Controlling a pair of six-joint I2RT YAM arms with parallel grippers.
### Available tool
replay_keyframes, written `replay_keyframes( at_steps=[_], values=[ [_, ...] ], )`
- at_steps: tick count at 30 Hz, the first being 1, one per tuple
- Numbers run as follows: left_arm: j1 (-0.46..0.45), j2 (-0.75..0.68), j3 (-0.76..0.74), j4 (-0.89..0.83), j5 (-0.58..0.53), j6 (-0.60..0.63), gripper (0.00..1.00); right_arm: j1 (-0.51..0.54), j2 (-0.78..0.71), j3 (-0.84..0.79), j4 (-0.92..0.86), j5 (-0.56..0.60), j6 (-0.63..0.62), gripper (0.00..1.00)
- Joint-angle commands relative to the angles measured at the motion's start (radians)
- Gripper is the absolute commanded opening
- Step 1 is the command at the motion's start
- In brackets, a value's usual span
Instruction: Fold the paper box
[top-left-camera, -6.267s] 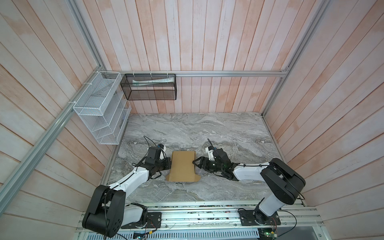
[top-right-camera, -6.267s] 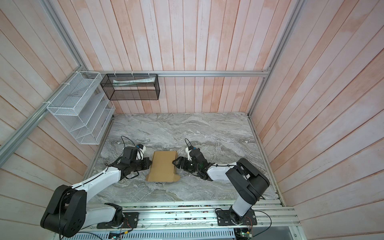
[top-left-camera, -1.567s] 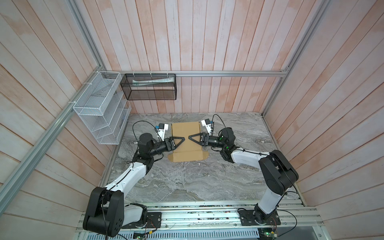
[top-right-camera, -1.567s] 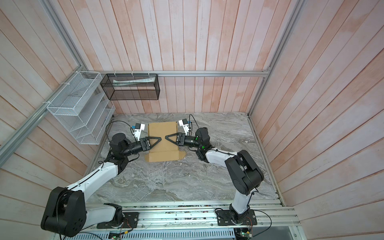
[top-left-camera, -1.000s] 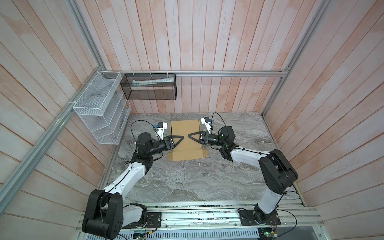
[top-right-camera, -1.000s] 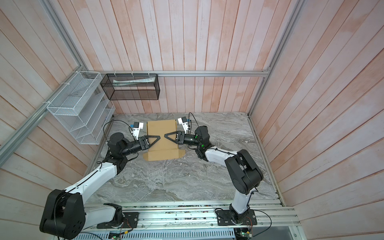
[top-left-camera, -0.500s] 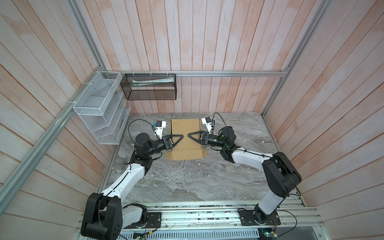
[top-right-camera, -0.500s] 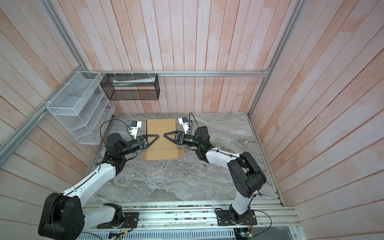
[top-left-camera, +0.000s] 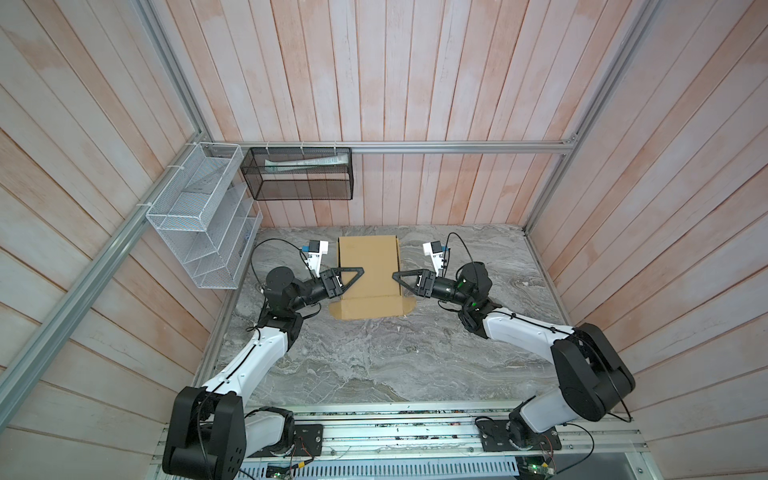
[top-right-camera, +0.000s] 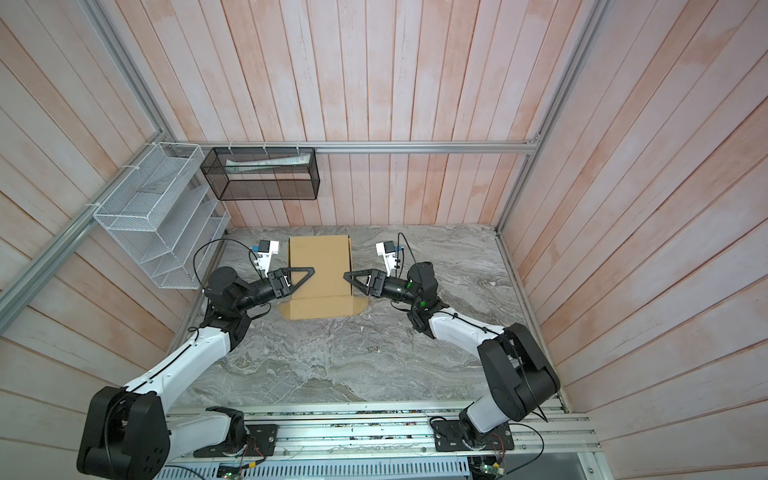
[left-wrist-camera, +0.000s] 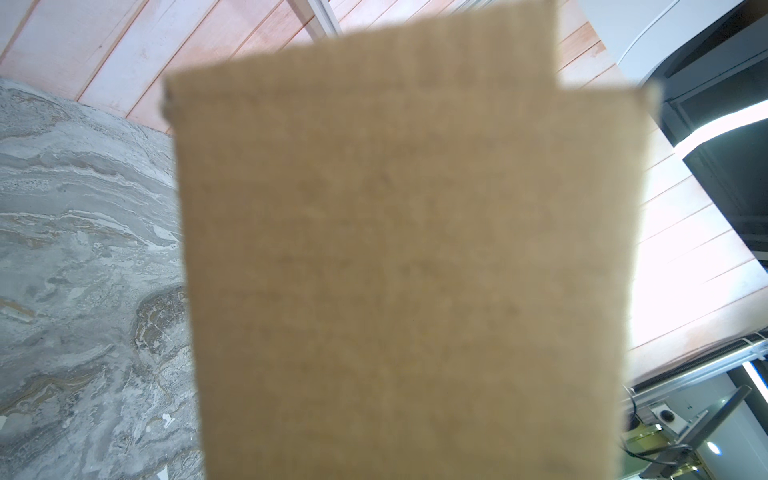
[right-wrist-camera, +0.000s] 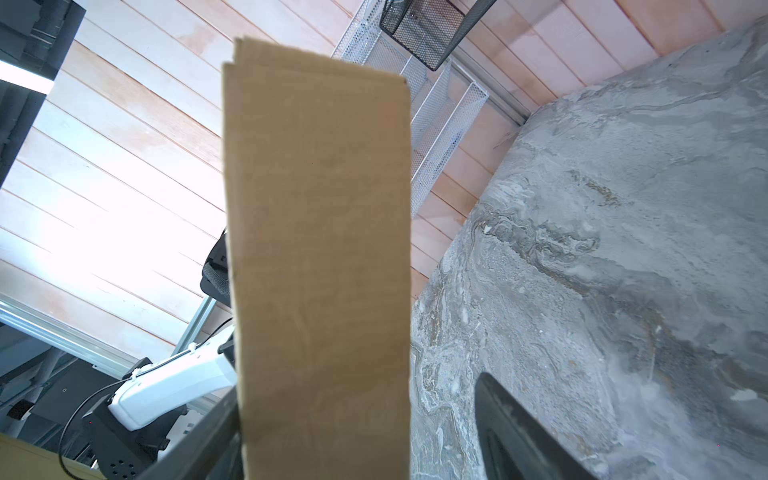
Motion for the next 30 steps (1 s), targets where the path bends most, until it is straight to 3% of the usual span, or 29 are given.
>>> replay_keyframes(
  at_steps=[1,5,11,19,30],
  values=[
    [0.019,-0.032,-0.004,0.052,0.020,-0.017,0.49,-0.042,-0.066,-0.059,-0.051,0.051,-0.044,0.82],
    [0.040,-0.027,0.017,-0.052,0.020,0.018,0.49,-0.089,-0.157,-0.066,-0.167,0.079,-0.162,0.81],
    [0.077,-0.013,0.069,-0.241,0.028,0.025,0.48,-0.096,-0.268,0.003,-0.441,0.247,-0.498,0.81],
    [0.111,0.000,0.208,-0.586,-0.021,0.037,0.47,-0.096,-0.280,-0.037,-0.376,0.326,-0.730,0.81],
    [0.166,0.000,0.230,-0.767,-0.037,-0.034,0.47,-0.040,-0.142,-0.004,-0.293,0.303,-0.910,0.81]
  ],
)
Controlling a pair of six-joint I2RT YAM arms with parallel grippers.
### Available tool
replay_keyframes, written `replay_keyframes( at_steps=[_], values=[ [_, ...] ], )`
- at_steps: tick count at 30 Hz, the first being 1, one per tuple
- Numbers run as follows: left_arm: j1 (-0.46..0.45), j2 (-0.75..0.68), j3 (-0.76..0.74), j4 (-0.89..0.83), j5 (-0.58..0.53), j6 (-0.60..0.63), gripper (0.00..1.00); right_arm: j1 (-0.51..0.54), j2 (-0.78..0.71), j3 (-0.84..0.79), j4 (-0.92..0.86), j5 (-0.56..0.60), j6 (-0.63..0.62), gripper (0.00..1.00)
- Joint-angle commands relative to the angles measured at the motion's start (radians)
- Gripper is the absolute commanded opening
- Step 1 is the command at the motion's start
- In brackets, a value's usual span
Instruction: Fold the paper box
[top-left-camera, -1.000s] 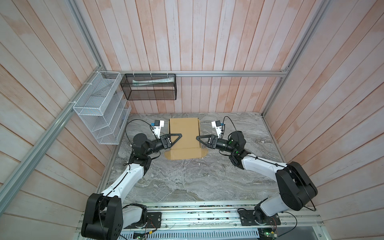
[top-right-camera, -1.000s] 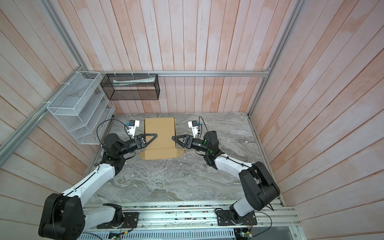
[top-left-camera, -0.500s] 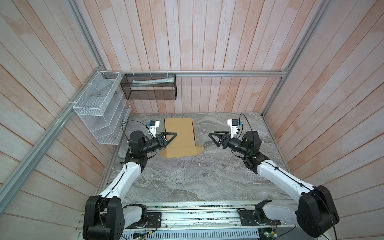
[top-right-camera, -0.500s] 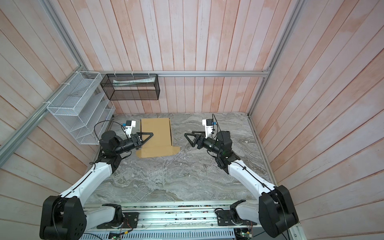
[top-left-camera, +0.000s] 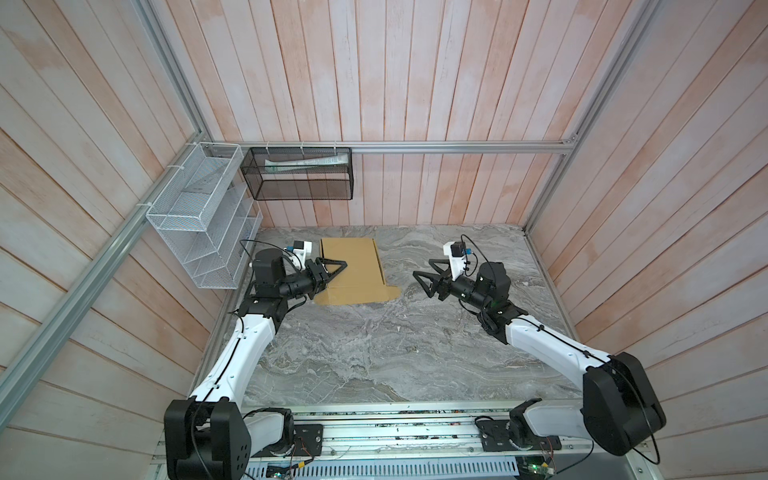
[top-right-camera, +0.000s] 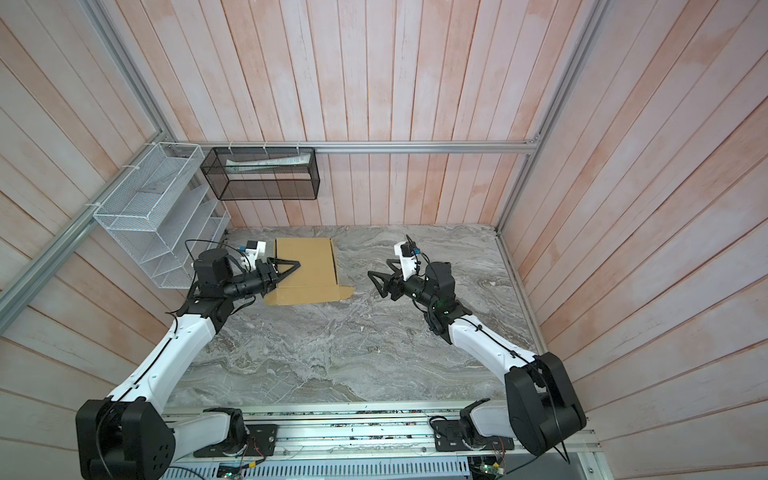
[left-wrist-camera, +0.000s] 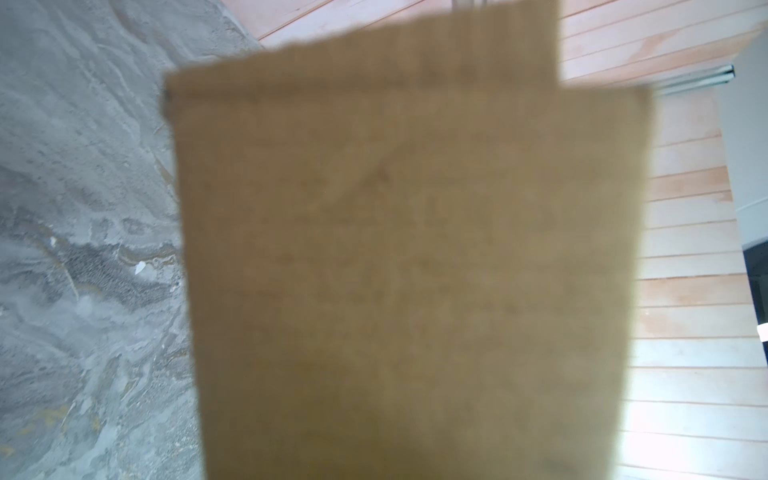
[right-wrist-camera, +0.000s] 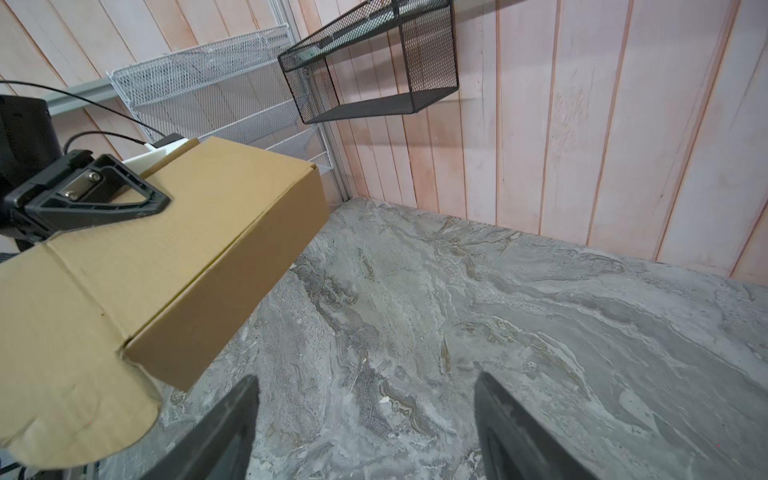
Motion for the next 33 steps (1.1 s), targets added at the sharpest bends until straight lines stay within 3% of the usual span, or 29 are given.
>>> replay_keyframes(
  at_steps=[1,12,24,33],
  values=[
    [0.035,0.006,0.006,-0.062,0.012,-0.035,0.47,0.037,0.015,0.029,0.026,0.008,-0.112,0.82],
    [0.076,0.117,0.093,-0.185,0.004,-0.058,0.47,0.070,-0.011,-0.006,0.000,0.071,-0.246,0.83],
    [0.076,0.113,0.086,-0.284,0.023,-0.117,0.45,0.081,-0.056,-0.101,0.037,-0.035,-0.409,0.83],
    [0.069,0.091,0.066,-0.408,0.012,-0.109,0.43,0.175,-0.073,-0.097,-0.094,0.024,-0.610,0.84]
  ],
)
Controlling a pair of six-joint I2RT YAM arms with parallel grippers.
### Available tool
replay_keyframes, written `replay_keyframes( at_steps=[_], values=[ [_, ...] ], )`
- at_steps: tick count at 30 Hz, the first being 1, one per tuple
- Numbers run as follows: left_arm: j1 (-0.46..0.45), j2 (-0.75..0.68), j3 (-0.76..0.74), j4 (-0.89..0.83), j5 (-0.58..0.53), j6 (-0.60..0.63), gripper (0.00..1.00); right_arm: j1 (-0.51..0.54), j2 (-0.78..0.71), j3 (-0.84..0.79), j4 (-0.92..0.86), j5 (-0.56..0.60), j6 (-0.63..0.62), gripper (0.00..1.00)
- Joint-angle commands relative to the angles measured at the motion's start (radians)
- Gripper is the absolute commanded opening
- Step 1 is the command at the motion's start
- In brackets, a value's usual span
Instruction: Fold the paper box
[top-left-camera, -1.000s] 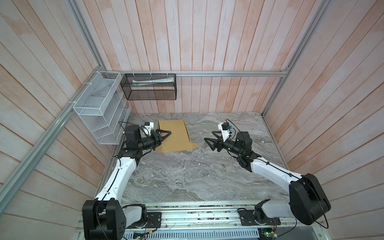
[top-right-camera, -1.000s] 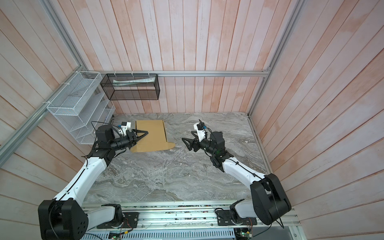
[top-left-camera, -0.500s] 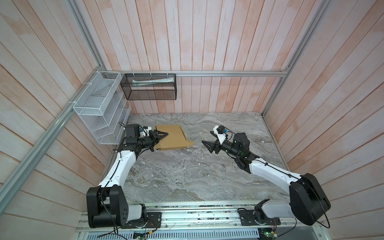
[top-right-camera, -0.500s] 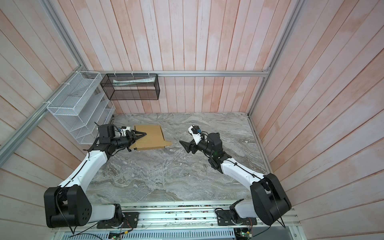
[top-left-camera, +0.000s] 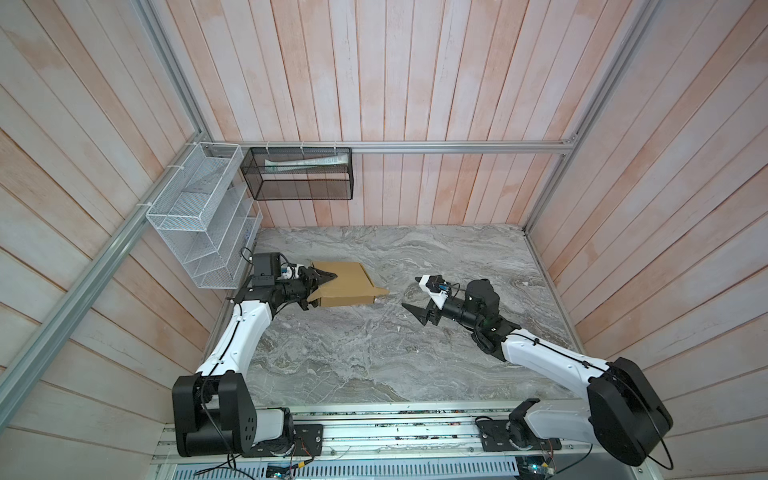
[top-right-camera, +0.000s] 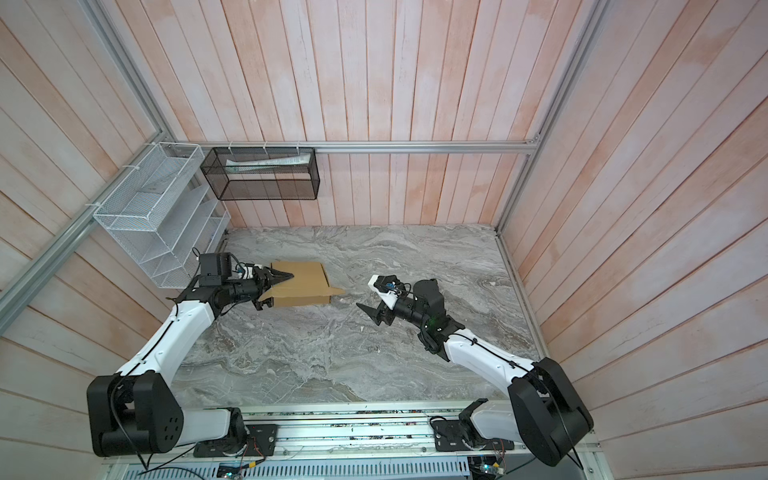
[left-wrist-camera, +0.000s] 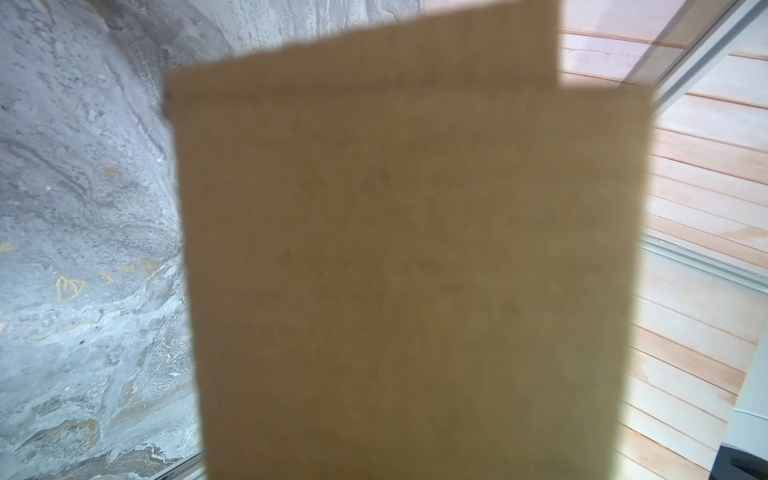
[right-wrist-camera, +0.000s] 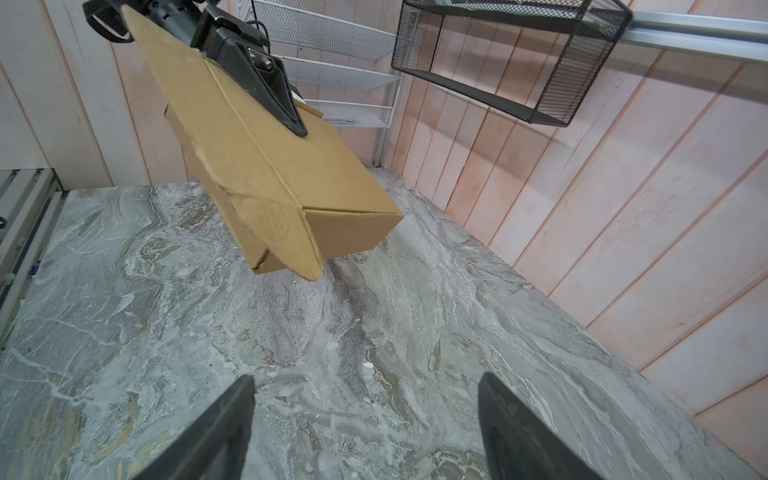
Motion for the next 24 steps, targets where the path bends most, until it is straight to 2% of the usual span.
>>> replay_keyframes(
  at_steps=[1,8,17,24],
  values=[
    [-0.002,-0.029,-0.014,-0.069,0.014,0.003,0.43,0.064,0.003,0.040,-0.121,0.034,-0.159,0.85],
    [-0.001,-0.038,-0.011,-0.126,0.033,-0.023,0.43,0.102,0.036,0.070,-0.121,0.023,-0.228,0.85],
    [-0.002,-0.014,0.056,-0.302,0.077,0.036,0.43,0.159,0.064,0.081,-0.069,0.019,-0.262,0.86],
    [-0.001,0.041,0.135,-0.502,0.104,0.173,0.43,0.196,0.088,0.096,-0.022,0.004,-0.272,0.86]
  ],
)
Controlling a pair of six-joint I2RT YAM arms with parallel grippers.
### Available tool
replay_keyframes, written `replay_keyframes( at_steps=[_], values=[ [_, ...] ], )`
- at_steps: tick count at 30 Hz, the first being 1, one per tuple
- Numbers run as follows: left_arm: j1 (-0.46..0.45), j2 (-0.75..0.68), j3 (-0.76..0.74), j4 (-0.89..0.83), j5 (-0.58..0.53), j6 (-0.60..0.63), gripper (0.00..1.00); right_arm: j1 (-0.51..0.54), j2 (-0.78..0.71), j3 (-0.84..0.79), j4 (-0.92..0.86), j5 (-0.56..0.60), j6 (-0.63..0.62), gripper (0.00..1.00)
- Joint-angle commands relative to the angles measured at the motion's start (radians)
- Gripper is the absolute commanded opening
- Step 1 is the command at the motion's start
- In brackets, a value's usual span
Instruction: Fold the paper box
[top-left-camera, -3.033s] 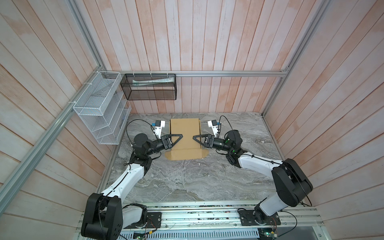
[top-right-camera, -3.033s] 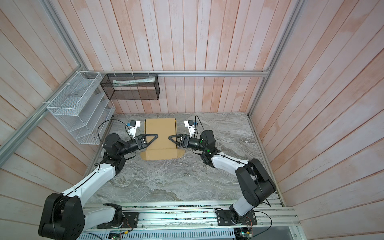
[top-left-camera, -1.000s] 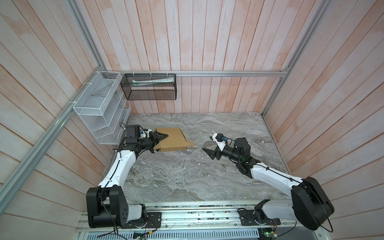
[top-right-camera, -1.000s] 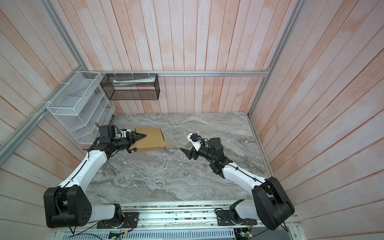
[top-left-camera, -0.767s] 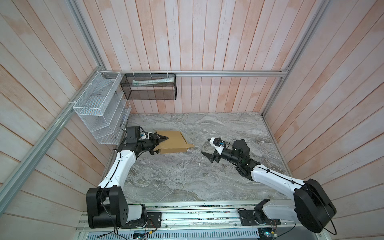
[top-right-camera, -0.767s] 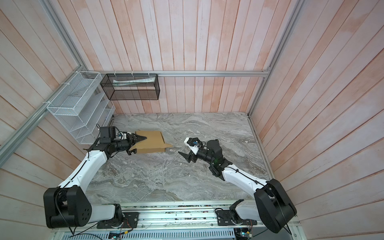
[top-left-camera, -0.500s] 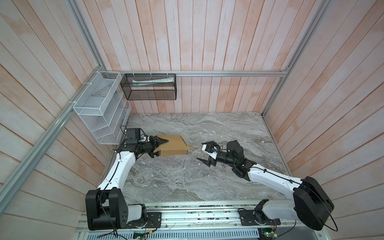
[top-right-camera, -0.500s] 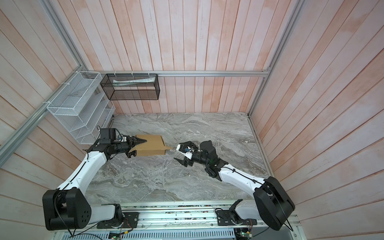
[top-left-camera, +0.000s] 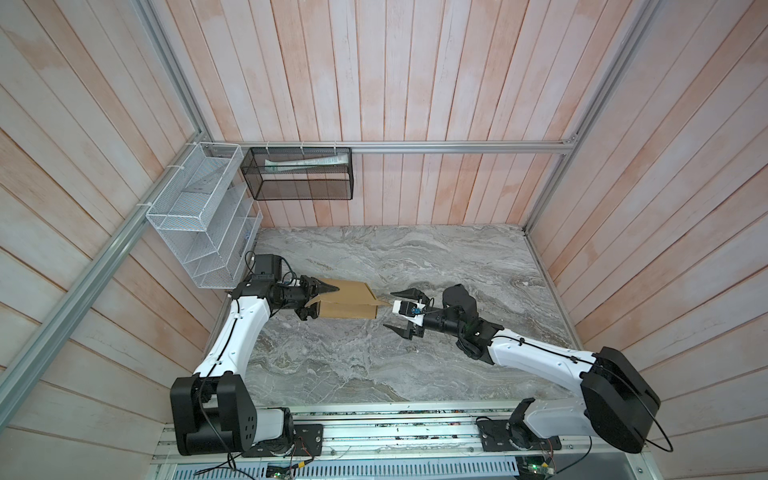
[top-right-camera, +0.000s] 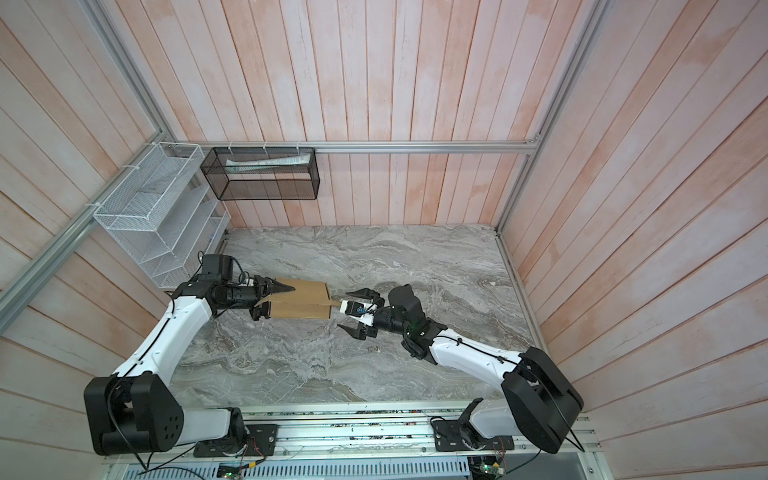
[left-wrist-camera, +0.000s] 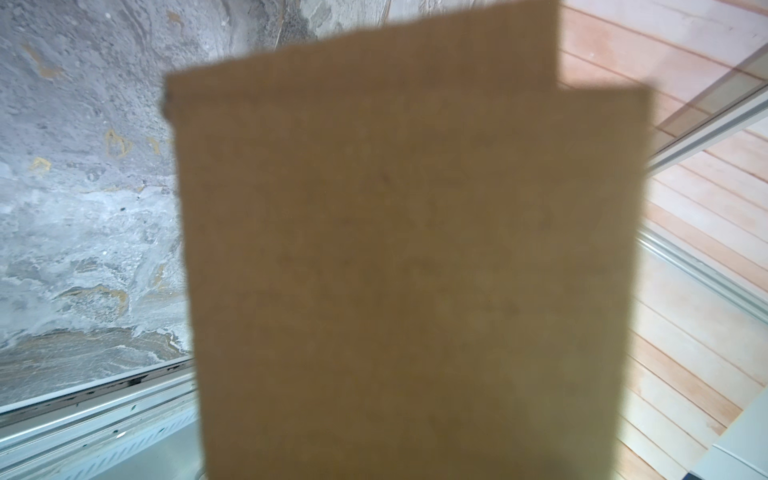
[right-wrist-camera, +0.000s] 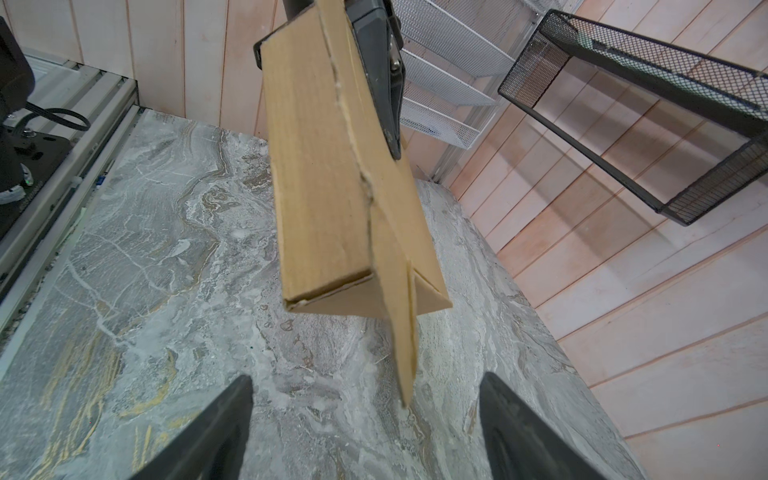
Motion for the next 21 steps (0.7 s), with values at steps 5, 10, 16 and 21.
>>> replay_keyframes(
  at_steps=[5,10,16,21],
  values=[
    [0.000,0.035,0.053,-0.160,0.039,0.124,0.41,0.011,0.046,0.053,0.057,-0.075,-0.015,0.86],
    [-0.001,0.051,0.068,-0.221,0.040,0.172,0.40,0.011,0.082,0.074,0.073,-0.130,-0.028,0.86],
    [0.000,0.061,0.106,-0.259,0.039,0.191,0.39,0.027,0.107,0.099,0.072,-0.214,-0.022,0.86],
    [-0.001,0.067,0.121,-0.280,0.039,0.210,0.39,0.041,0.116,0.115,0.053,-0.219,-0.026,0.86]
  ],
)
